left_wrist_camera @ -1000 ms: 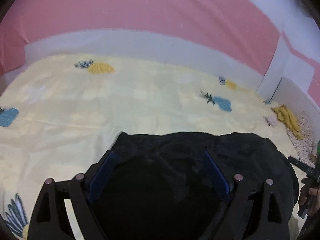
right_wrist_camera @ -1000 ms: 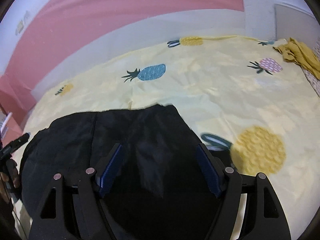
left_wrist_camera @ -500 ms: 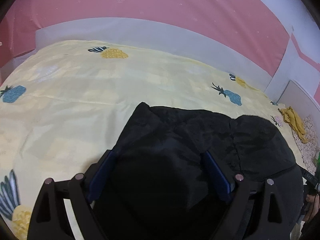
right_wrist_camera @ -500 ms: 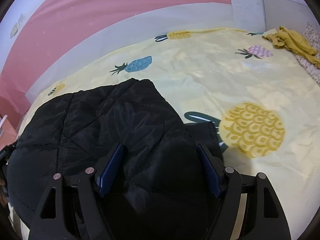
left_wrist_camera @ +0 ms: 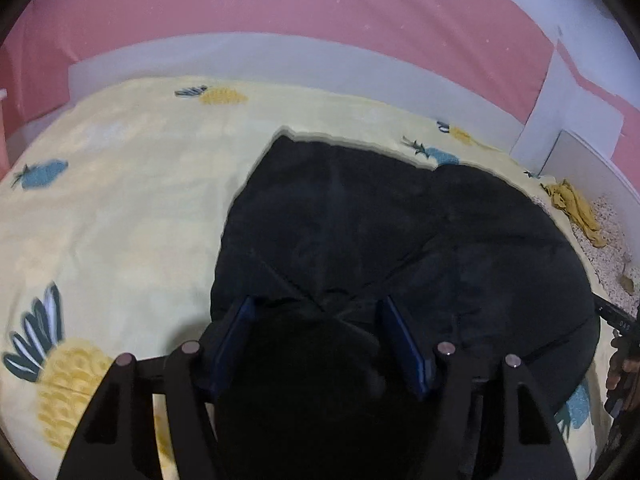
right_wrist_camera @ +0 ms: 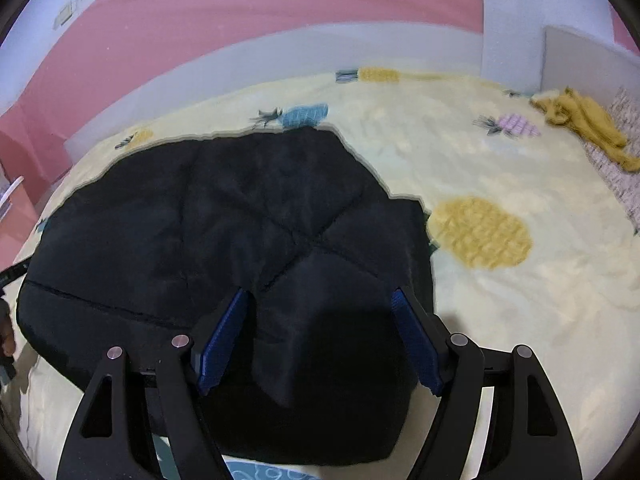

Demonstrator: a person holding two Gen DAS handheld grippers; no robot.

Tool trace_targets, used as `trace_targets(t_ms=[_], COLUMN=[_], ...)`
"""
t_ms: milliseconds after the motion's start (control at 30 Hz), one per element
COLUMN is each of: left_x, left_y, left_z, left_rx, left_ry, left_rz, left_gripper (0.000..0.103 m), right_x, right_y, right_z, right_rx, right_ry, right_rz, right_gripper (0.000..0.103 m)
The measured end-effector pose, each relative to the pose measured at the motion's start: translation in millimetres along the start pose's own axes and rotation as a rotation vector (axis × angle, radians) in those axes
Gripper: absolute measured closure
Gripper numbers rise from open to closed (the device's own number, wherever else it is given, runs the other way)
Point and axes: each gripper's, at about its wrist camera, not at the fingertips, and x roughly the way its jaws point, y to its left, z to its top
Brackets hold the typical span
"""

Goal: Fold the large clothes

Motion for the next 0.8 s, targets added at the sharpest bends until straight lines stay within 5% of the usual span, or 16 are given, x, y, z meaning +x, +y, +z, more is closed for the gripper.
trace_targets(t_ms=[400,800], left_x=[-26.1,-17.1], left_y=[1.8,-3.5], left_z=[9.5,25.8], left_rx=[-0.031,0.002], left_ry=[-0.028,-0.027], left_rz=[0.039,0.061], left_gripper=[0.035,0.035], right_x=[-24.8,-24.7], right_y=[16.3,18.8], right_z=[0.7,9.6], right_rx=[-0.067,-0.095], right_ry=[-0.029,-0.052], right_rz=[-0.099,-0.091], right_gripper=[0.029,0.029])
